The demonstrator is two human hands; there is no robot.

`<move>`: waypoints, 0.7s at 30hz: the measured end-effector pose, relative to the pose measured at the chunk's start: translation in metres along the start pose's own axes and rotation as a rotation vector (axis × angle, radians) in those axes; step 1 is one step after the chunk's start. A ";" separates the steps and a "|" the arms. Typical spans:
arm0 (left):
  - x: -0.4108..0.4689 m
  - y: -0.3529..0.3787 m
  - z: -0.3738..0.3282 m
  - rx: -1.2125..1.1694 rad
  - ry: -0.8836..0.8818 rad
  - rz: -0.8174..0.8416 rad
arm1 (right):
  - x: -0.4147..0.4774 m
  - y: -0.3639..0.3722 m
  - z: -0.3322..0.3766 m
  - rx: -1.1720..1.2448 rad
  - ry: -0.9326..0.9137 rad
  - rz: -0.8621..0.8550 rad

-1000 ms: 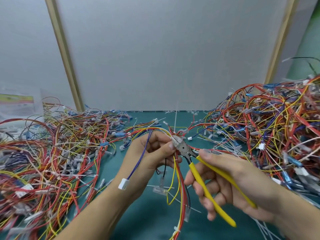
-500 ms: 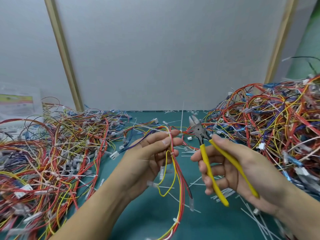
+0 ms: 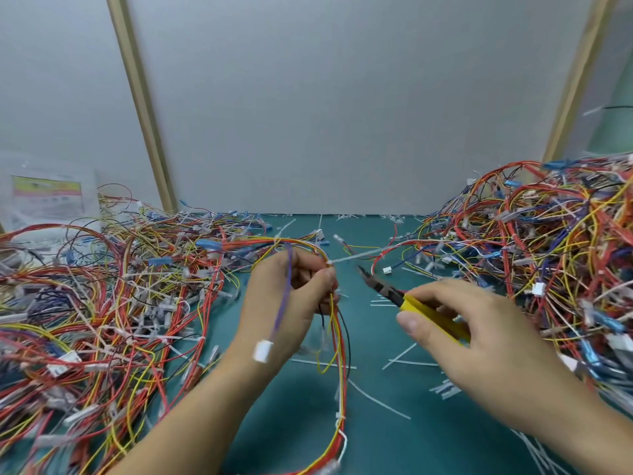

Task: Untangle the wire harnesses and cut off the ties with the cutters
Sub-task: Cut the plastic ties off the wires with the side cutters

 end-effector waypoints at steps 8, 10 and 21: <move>-0.009 0.002 -0.010 0.203 0.161 -0.048 | -0.004 0.018 0.000 0.039 0.028 -0.006; -0.009 0.004 -0.010 0.196 0.163 -0.045 | -0.004 0.020 0.000 0.032 0.021 0.004; -0.012 0.007 -0.013 0.163 0.165 -0.038 | -0.004 0.022 0.003 0.053 -0.010 0.006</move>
Point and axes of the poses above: each hand's wrist, its own x-axis towards the middle knuckle, its own y-axis out of the palm, z = x × y, the point moved 7 cm from there along x, towards the middle knuckle, and after that the axes turned 3 degrees about -z, right-handed, at the moved point
